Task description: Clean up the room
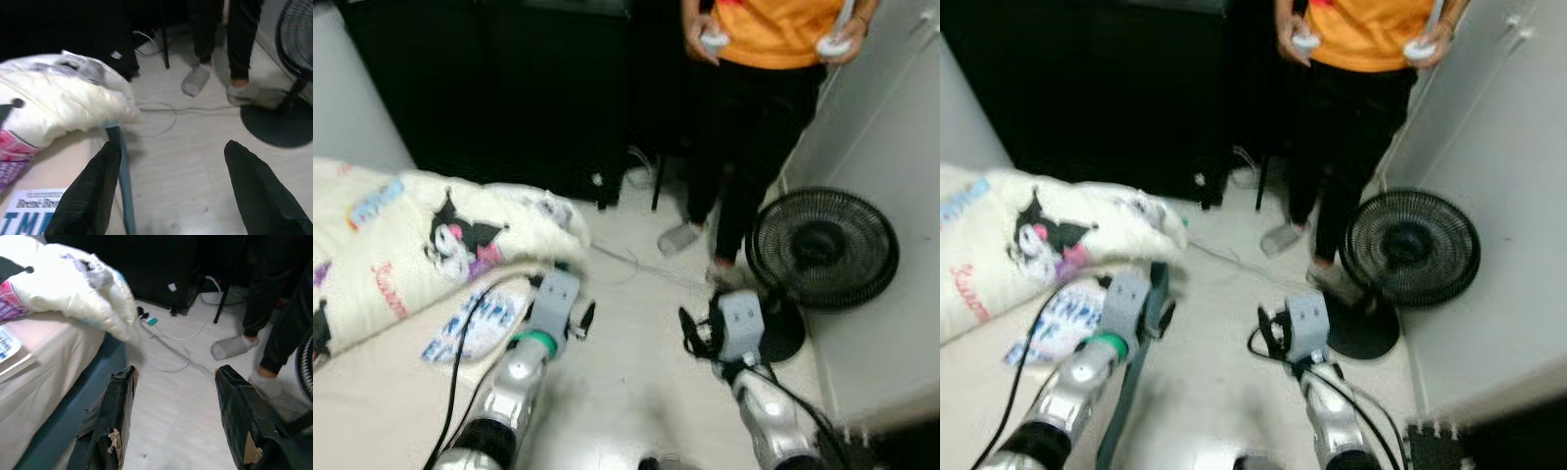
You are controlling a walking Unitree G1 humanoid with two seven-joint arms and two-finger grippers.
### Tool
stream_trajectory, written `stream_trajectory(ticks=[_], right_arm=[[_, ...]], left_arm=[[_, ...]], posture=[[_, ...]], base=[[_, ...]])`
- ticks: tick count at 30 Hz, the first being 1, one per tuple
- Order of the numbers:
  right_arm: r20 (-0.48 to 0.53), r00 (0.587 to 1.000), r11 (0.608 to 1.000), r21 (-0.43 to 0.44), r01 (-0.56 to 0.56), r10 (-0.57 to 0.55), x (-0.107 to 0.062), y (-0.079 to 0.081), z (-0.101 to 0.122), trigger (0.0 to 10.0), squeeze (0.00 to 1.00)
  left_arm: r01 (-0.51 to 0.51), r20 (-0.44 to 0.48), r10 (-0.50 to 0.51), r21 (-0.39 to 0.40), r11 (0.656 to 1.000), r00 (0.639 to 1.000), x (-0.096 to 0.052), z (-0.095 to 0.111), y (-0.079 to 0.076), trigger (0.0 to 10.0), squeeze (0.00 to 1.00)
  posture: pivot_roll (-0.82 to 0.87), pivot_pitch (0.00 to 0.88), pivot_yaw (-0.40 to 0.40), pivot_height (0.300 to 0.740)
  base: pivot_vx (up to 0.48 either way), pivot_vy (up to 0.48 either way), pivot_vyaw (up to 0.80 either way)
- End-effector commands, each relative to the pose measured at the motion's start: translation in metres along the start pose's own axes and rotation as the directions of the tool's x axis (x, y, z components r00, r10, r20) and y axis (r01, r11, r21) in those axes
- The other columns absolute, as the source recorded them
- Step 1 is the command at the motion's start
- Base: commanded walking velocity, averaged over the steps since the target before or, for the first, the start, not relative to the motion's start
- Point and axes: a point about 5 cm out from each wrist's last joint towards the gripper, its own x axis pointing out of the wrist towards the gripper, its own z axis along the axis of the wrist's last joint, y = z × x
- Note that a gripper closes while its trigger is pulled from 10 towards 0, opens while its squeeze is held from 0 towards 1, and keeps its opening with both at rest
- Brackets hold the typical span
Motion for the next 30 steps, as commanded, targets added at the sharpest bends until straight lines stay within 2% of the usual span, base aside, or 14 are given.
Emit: stream_trajectory(ticks=[1,14,25,30], right_arm=[[-0.015,1.000,1.000,0.016,-0.005,0.005,-0.0022,0.0052,-0.0050,10.0,0.00],[-0.021,0.999,0.999,0.010,0.031,-0.031,-0.0024,0.0018,-0.0056,10.0,0.00],[0.008,0.998,0.998,0.016,0.059,-0.060,0.0003,-0.0022,0.0002,10.0,0.00],[0.010,0.998,0.998,0.015,0.064,-0.064,0.0009,-0.0024,0.0007,10.0,0.00]], left_arm=[[-0.012,-0.047,0.012,0.005,1.000,0.999,-0.0047,-0.0116,0.0044,10.0,0.00],[-0.013,-0.050,0.014,0.009,1.000,0.999,-0.0045,-0.0121,0.0038,10.0,0.00],[0.008,-0.035,-0.006,0.068,0.998,0.999,-0.0051,-0.0116,0.0012,10.0,0.00],[0.025,-0.041,-0.022,0.069,0.997,0.999,-0.0058,-0.0131,-0.0015,10.0,0.00]], posture=[[0.02,0.037,0.012,0.736],[0.02,0.038,0.015,0.732],[0.02,0.038,0.016,0.692],[0.02,0.038,0.016,0.667]], base=[[0.000,0.000,0.00],[0.000,0.000,0.00],[0.000,0.000,0.00],[0.000,0.000,0.00]])
